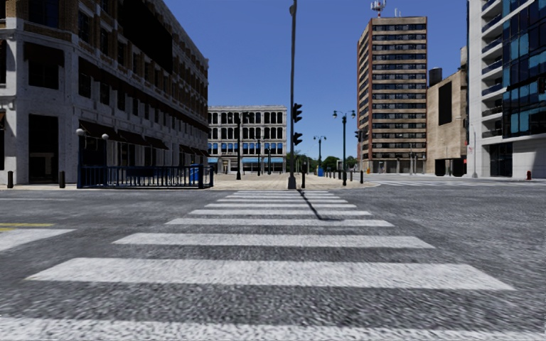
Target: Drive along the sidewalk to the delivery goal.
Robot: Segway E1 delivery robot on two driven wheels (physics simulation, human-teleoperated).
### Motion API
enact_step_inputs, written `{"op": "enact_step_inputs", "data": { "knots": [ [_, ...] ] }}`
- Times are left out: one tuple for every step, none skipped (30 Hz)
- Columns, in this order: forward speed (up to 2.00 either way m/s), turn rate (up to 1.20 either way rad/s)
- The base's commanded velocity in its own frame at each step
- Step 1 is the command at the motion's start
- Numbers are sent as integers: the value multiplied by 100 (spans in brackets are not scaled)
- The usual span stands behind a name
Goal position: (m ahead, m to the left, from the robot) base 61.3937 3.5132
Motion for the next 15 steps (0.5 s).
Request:
{"op": "enact_step_inputs", "data": {
  "knots": [
    [200, 0],
    [200, 0],
    [200, 0],
    [200, 0],
    [200, 0],
    [200, 0],
    [200, 0],
    [200, 0],
    [200, 0],
    [200, 0],
    [200, 0],
    [200, 0],
    [200, 0],
    [200, 0],
    [200, 0]
  ]
}}
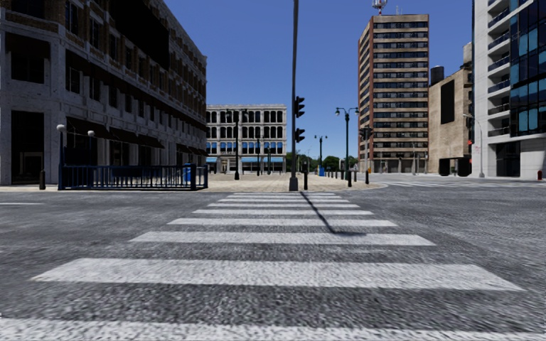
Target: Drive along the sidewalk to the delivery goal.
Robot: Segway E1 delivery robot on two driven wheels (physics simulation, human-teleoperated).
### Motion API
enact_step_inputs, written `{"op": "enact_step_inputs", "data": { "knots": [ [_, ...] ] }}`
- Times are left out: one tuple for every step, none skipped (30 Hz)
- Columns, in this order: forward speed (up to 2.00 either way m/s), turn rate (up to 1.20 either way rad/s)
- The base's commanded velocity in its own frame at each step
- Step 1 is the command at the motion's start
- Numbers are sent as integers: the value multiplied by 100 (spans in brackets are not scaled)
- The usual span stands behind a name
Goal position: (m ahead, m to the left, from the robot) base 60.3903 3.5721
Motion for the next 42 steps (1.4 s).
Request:
{"op": "enact_step_inputs", "data": {
  "knots": [
    [200, 0],
    [200, 0],
    [200, 0],
    [200, 0],
    [200, 0],
    [200, 0],
    [200, 0],
    [200, 0],
    [200, 0],
    [200, 0],
    [200, 0],
    [200, 0],
    [200, 0],
    [200, 0],
    [200, 0],
    [200, 0],
    [200, 0],
    [200, 0],
    [200, 0],
    [200, 0],
    [200, 0],
    [200, 0],
    [200, 0],
    [200, 0],
    [200, 0],
    [200, 0],
    [200, 0],
    [200, 0],
    [200, 0],
    [200, 0],
    [200, 0],
    [200, 0],
    [200, 0],
    [200, 12],
    [200, 16],
    [200, 16],
    [200, 17],
    [200, 18],
    [200, 18],
    [200, 19],
    [200, 19],
    [200, 20]
  ]
}}
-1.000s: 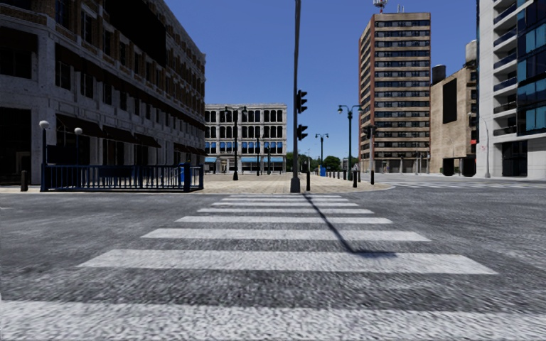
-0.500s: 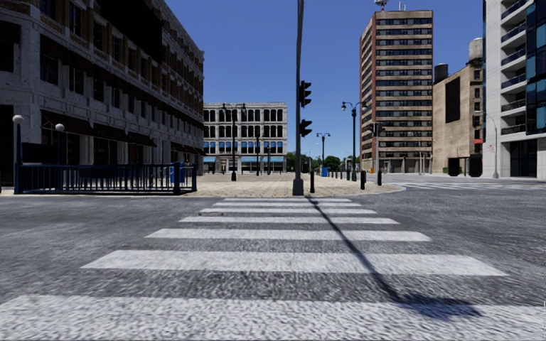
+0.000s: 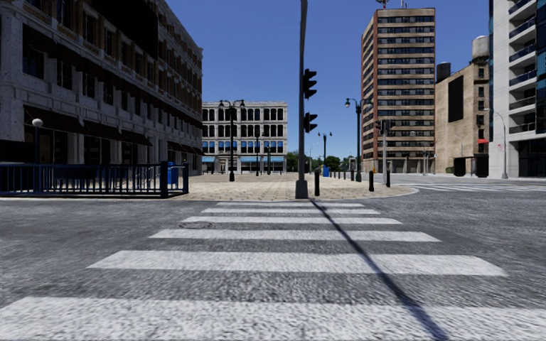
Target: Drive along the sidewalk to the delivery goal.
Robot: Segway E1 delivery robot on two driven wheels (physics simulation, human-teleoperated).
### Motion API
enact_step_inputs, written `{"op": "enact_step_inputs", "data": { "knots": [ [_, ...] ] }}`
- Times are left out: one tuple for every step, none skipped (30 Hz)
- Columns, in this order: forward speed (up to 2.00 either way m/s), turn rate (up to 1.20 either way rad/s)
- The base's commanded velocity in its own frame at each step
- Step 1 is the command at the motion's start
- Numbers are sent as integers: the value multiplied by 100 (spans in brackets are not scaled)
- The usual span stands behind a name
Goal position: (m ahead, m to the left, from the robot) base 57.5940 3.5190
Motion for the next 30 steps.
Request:
{"op": "enact_step_inputs", "data": {
  "knots": [
    [200, 22],
    [200, 23],
    [200, 23],
    [200, 23],
    [200, 24],
    [200, 24],
    [200, 24],
    [200, 24],
    [200, 24],
    [200, 24],
    [200, 24],
    [200, 24],
    [200, 24],
    [200, 24],
    [200, 24],
    [200, 24],
    [200, 24],
    [200, 24],
    [200, 24],
    [200, 24],
    [200, 24],
    [200, 24],
    [200, 24],
    [200, 24],
    [200, 25],
    [200, 25],
    [200, 25],
    [200, 25],
    [200, 22],
    [200, 8]
  ]
}}
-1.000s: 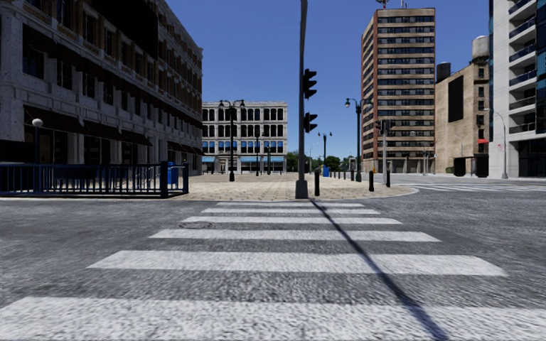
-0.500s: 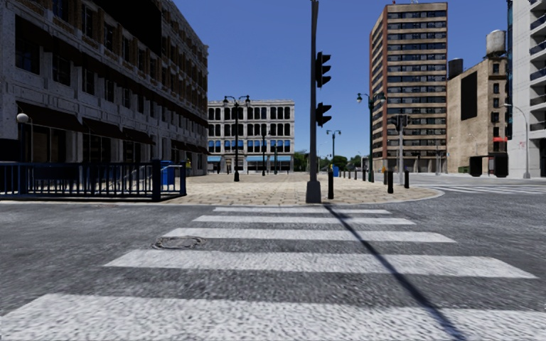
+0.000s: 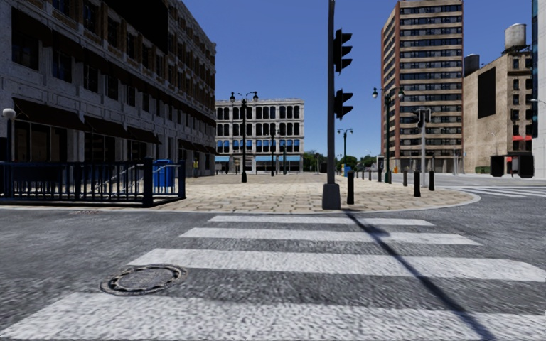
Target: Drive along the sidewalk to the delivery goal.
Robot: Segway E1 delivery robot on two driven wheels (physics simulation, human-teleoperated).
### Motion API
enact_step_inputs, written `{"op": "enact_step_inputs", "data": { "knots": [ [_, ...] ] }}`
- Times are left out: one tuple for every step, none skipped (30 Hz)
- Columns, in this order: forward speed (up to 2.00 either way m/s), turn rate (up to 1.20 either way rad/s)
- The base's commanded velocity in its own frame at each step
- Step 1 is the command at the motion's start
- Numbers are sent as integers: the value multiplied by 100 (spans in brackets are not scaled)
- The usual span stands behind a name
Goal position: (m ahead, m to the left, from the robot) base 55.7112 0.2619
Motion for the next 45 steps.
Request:
{"op": "enact_step_inputs", "data": {
  "knots": [
    [200, 8],
    [200, 0],
    [200, 0],
    [200, 0],
    [200, 0],
    [200, 0],
    [200, 0],
    [200, 0],
    [200, 0],
    [200, 0],
    [200, 0],
    [200, 0],
    [200, 0],
    [200, 0],
    [200, 0],
    [200, 0],
    [200, 0],
    [200, 0],
    [200, 0],
    [200, 0],
    [200, 0],
    [200, 0],
    [200, 0],
    [200, 0],
    [200, 0],
    [200, 0],
    [200, 0],
    [200, 0],
    [200, 0],
    [200, 0],
    [200, 0],
    [200, 0],
    [200, 0],
    [200, 0],
    [200, 0],
    [200, 0],
    [200, 0],
    [200, 0],
    [200, 0],
    [200, 0],
    [200, 0],
    [200, 0],
    [200, 0],
    [200, 0],
    [200, 0]
  ]
}}
